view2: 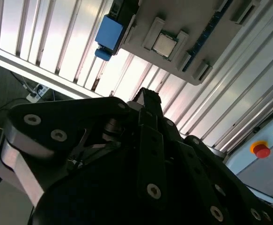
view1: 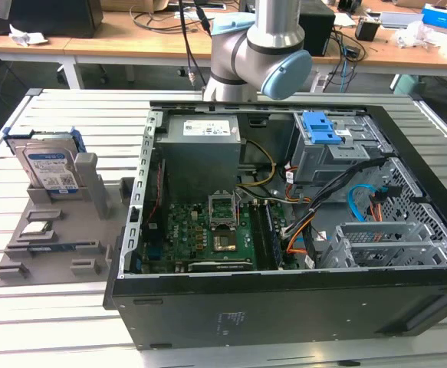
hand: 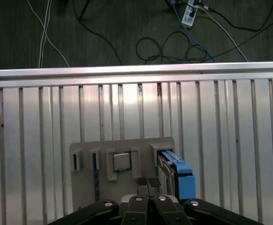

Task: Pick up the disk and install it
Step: 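Pick up the disk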

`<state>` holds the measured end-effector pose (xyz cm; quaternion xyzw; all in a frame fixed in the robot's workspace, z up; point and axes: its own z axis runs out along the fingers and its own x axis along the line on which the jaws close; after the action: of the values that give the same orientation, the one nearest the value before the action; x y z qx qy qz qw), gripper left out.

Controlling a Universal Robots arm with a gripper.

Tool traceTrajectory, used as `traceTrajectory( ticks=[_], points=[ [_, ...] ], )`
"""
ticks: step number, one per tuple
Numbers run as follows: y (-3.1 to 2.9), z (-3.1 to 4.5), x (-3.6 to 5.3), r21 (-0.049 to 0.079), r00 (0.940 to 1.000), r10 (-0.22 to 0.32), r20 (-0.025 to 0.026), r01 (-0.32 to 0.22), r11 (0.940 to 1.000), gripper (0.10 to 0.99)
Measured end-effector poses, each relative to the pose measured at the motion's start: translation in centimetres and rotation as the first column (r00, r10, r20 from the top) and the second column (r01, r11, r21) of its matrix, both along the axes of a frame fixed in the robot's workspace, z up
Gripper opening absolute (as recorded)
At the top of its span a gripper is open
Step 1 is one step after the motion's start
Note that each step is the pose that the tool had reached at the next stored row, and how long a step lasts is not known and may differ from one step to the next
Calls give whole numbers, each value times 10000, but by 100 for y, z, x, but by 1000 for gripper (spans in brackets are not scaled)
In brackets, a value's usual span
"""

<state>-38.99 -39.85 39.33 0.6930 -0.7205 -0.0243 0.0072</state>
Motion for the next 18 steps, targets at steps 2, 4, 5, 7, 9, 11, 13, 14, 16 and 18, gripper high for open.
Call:
traceTrajectory(
  ticks=[2, 4, 5, 7, 9, 11, 13, 14, 16, 18],
  points=[
    [0, 0, 0, 0, 10000, 8, 0, -8, 10000, 169],
    [0, 0, 0, -1, 10000, 13, 0, -13, 10000, 294],
    [0, 0, 0, 0, 10000, 17, 1, -17, 10000, 294],
    [0, 0, 0, 0, 10000, 21, 0, -21, 10000, 416],
    [0, 0, 0, 0, 10000, 26, 0, -26, 10000, 541],
    [0, 0, 0, 0, 10000, 31, 0, -31, 10000, 541],
    [1, 0, 0, 0, 10000, 35, 0, -35, 10000, 541],
    [7, 0, 0, 0, 10000, 33, 1, -33, 10000, 541],
    [38, -1, 1, 1, 10000, 34, 1, -34, 10000, 541],
    [74, 0, 2, 0, 10000, 35, 1, -35, 10000, 541]
  ],
)
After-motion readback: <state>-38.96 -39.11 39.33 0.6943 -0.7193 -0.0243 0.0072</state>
